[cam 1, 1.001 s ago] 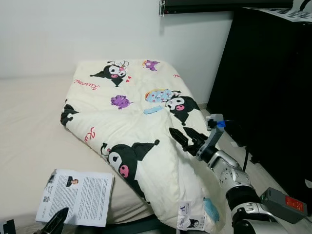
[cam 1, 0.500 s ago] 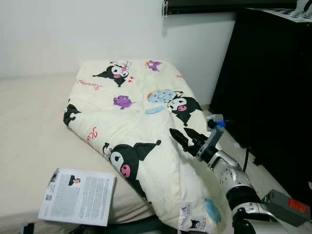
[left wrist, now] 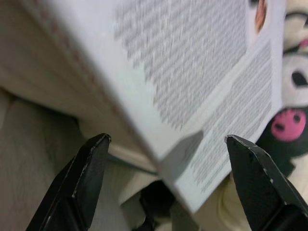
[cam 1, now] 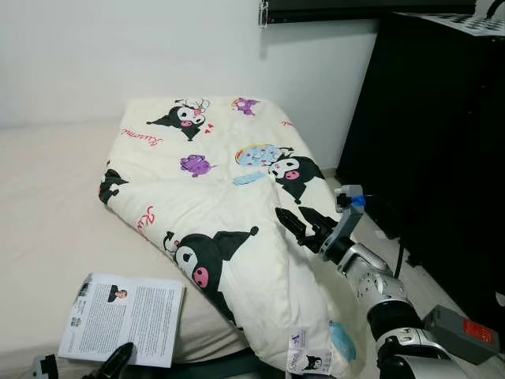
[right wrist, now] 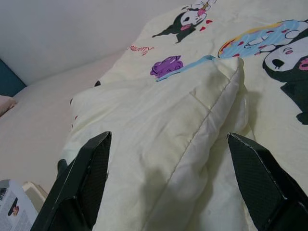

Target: Clean up the room

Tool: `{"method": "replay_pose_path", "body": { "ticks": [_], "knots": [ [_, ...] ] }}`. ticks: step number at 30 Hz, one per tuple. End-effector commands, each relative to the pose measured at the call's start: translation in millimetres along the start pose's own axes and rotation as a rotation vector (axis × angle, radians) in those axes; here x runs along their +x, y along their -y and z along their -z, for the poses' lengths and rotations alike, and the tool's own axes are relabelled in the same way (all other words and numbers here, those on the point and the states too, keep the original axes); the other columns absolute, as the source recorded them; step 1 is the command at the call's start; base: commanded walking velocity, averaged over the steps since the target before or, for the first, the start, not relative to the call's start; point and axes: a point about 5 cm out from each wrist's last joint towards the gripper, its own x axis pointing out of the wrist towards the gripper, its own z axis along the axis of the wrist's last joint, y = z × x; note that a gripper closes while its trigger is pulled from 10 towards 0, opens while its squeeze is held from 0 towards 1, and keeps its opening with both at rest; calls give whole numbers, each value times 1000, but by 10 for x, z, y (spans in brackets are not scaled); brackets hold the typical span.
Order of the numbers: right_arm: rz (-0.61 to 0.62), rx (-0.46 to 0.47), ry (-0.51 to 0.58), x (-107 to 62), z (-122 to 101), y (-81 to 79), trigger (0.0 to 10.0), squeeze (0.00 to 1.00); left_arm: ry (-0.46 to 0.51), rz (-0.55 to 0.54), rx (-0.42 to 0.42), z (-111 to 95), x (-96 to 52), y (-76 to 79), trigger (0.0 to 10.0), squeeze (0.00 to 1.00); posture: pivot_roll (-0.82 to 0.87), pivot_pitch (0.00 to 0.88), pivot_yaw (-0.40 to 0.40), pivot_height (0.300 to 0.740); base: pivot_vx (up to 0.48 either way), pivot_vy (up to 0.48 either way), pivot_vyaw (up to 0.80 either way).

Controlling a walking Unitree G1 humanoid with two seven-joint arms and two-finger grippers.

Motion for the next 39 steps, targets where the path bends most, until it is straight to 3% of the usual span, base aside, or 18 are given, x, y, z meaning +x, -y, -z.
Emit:
{"method": "replay_pose_path", "body": {
  "ticks": [1, 11, 12, 13, 14, 26, 30, 34, 35, 36, 37, 38, 39],
  "knots": [
    [-1, -1, -6, -3, 7, -7, 10000, 0, 56, 2, -28, -41, -12, -34, 10000, 0, -21, 0, -48, 495, 0, 0, 0],
    [-5, 2, -8, 8, 17, -21, 10000, 0, 116, 104, -64, -70, 130, 135, 10000, 0, -26, 0, -50, 495, 0, 0, 0],
    [-4, 3, -8, 7, 17, -19, 10000, 0, 110, 125, -67, -63, 151, 165, 4745, 0, -26, 0, -50, 495, 0, 0, 0],
    [-4, 3, -8, 7, 17, -19, 10000, 0, 110, 125, -67, -63, 151, 165, 4745, 0, -26, 0, -50, 495, 0, 0, 0],
    [-2, 4, -8, 3, 16, -15, 10000, 0, 104, 138, -68, -57, 161, 182, 0, 0, -31, 0, -50, 495, 0, 0, 0],
    [19, 34, -29, -14, 101, -4, 10000, 0, 108, 145, -49, -125, 159, 183, 0, 0, -28, 0, -46, 495, 0, 0, 0],
    [31, 133, 29, -22, 79, 17, 10000, 0, 124, 169, -38, -177, 187, 245, 0, 0, -28, 0, -47, 495, 0, 0, 0],
    [35, 167, 49, -27, 67, 28, 10000, 0, 129, 180, -34, -196, 198, 271, 0, 0, -28, 0, -47, 495, 0, 0, 0],
    [60, 216, 56, -47, 83, 66, 10000, 0, 147, 236, -13, -271, 239, 416, 0, 0, -25, 0, -50, 495, 0, 0, 0],
    [60, 216, 56, -47, 83, 66, 10000, 0, 147, 236, -13, -271, 239, 416, 0, 0, -25, 0, -50, 495, 0, 0, 0],
    [93, 238, 31, -66, 135, 101, 10000, 898, 169, 308, 17, -375, 287, 611, 0, 0, -23, 1, -51, 495, 0, 0, 0],
    [93, 238, 31, -66, 135, 101, 10000, 898, 169, 308, 17, -375, 287, 611, 0, 0, -23, 1, -51, 495, 0, 0, 0],
    [132, 246, -3, -83, 198, 129, 10000, 1000, 197, 391, 54, -506, 330, 847, 0, 0, -22, 3, -51, 495, 0, 0, 0]
  ]
}}
